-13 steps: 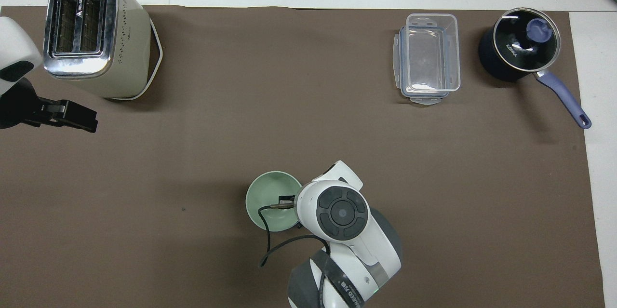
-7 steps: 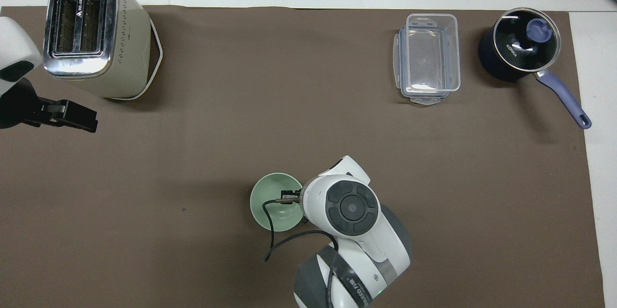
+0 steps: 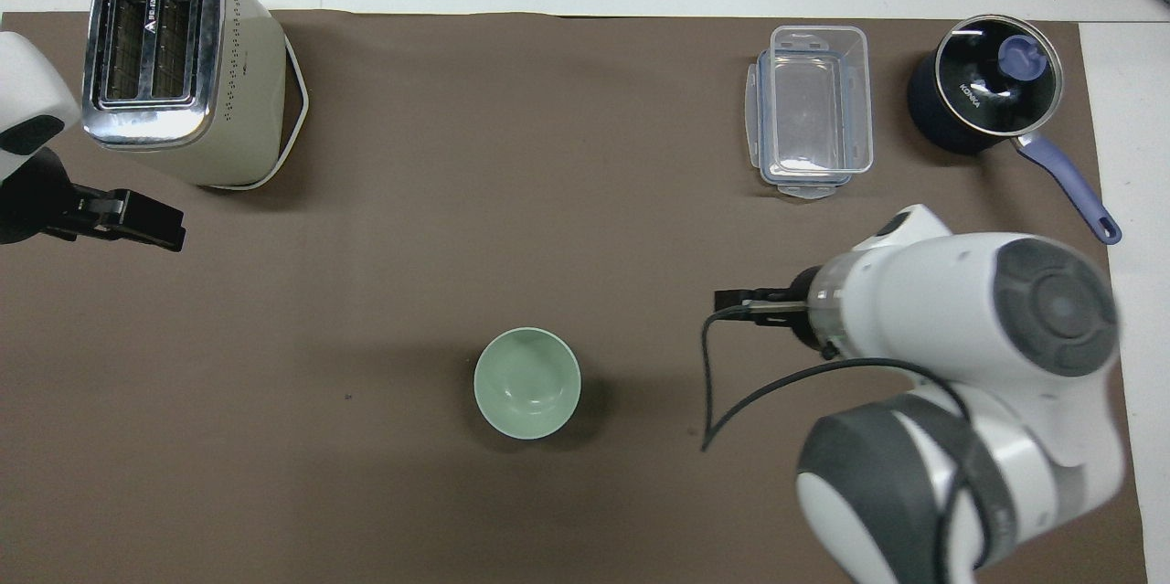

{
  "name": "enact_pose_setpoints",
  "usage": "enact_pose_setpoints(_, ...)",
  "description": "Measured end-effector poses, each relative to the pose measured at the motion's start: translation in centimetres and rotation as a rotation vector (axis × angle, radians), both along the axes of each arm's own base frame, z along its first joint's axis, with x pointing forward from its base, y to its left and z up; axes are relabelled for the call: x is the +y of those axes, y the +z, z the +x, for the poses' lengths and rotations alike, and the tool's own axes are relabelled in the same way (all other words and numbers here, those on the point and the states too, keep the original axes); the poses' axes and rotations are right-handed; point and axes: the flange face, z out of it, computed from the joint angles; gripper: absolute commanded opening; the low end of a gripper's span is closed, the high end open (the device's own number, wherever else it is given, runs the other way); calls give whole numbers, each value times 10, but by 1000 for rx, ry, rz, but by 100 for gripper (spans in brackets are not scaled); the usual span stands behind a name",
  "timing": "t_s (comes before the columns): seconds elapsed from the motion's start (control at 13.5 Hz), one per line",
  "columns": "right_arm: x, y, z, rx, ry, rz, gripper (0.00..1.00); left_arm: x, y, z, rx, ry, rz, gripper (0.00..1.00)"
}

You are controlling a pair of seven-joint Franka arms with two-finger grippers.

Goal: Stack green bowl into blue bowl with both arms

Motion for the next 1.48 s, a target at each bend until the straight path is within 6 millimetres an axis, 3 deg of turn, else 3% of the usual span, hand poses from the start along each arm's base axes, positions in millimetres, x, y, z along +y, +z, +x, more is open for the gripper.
enact_pose_setpoints(0.22, -96, 53, 20, -6, -48, -20, 100, 0, 0, 0, 0, 0, 0, 100)
enact_pose_setpoints(0.37, -131, 79, 34, -32, -64, -113, 100, 0, 0, 0, 0, 0, 0, 100)
enact_pose_setpoints(0.67, -138, 127, 54, -14, -64, -178, 100, 0, 0, 0, 0, 0, 0, 100)
enact_pose_setpoints(0.96, -140, 153, 73, 11, -71, -175, 100, 0, 0, 0, 0, 0, 0, 100)
enact_pose_setpoints(1.48, -144, 152, 69, 61, -76, -174, 100, 0, 0, 0, 0, 0, 0, 100)
